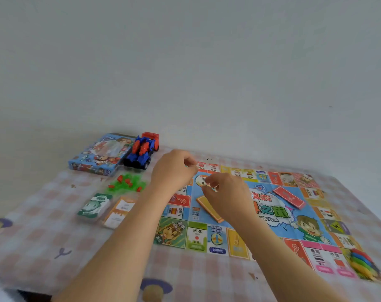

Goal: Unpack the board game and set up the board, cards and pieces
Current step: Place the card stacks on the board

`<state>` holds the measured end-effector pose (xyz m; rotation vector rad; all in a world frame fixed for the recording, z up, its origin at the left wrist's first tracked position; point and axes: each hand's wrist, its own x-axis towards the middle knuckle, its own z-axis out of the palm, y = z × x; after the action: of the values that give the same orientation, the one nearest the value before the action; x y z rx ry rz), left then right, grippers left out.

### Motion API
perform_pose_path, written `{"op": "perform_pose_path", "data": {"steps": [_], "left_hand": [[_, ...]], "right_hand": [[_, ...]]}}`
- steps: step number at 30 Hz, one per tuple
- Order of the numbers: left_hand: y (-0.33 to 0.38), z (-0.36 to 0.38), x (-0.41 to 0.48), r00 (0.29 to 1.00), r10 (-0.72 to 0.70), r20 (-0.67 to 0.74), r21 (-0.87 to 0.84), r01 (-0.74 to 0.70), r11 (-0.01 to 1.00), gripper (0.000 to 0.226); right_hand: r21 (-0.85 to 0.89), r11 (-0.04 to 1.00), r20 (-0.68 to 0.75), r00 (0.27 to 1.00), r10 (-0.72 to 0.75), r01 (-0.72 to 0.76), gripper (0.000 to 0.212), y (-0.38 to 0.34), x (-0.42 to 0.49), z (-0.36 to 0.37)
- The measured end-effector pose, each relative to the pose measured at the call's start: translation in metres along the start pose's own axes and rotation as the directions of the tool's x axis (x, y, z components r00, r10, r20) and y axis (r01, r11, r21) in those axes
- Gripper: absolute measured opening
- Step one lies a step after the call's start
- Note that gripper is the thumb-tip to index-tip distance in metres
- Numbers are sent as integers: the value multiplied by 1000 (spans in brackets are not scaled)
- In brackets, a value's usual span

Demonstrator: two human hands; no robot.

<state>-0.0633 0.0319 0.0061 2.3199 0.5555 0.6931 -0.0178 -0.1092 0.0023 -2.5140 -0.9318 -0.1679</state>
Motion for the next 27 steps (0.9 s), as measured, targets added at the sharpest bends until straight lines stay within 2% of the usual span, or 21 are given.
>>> {"op": "perform_pose_path", "data": {"steps": [4,13,21,27], "left_hand": [[-17,-32,-12,998,-8,-60,100,14,995,8],[-78,-100,-56,969,-177,-174,190,209,959,25],[-110,-107,-71,940,-312,-137,229,336,914,33],[-113,-102,-73,929,-342,-143,189,365,912,26]], "right_hand": [[2,997,29,997,-77,77,30,-28,5,2],[26,981,152,969,-193,192,29,-87,-5,27],[106,981,205,962,-179,160,26,-107,-13,43],[150,983,211,969,-133,102,28,-108,-15,50]]}}
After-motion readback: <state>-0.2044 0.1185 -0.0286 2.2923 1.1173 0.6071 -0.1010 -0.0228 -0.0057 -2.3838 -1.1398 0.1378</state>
